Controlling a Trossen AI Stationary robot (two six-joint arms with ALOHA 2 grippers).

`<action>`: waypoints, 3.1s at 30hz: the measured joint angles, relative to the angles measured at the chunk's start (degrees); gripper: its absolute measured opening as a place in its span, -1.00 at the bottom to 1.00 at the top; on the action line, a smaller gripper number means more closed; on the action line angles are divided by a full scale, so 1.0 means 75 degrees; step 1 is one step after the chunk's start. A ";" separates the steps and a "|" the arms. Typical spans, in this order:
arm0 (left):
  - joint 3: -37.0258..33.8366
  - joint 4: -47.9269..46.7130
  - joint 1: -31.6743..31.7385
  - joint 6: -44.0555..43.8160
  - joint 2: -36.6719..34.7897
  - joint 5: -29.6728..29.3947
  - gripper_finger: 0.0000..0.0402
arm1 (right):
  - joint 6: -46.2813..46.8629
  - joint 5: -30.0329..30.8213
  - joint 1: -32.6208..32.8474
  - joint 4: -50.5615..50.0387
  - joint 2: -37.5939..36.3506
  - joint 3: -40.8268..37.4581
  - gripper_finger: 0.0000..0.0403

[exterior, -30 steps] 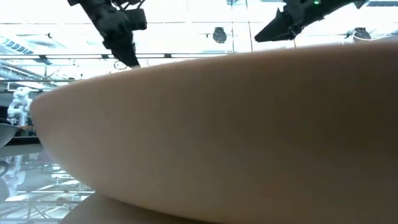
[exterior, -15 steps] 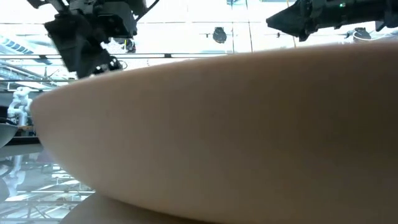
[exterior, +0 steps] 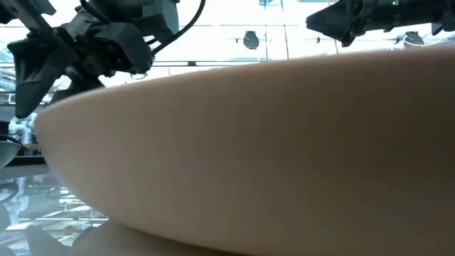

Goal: Place and stack plates onto a shelf
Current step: Stack the black plate on top of the black plate on the shelf

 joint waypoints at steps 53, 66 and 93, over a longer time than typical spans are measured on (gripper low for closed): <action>0.0044 0.0305 0.0307 0.2013 0.0621 -0.1514 -0.94 | 0.0171 0.0023 0.0043 -0.0286 0.0009 0.0000 -0.41; 0.2221 0.0881 0.2449 0.3114 -0.0973 -0.4315 -0.94 | -0.0497 0.0026 0.0043 -0.0029 -0.0115 0.0003 -0.41; 0.5021 0.5377 0.6280 0.0061 0.1819 -0.1489 -0.94 | -0.1746 0.1052 0.0020 -0.0287 -0.0262 0.0006 -0.41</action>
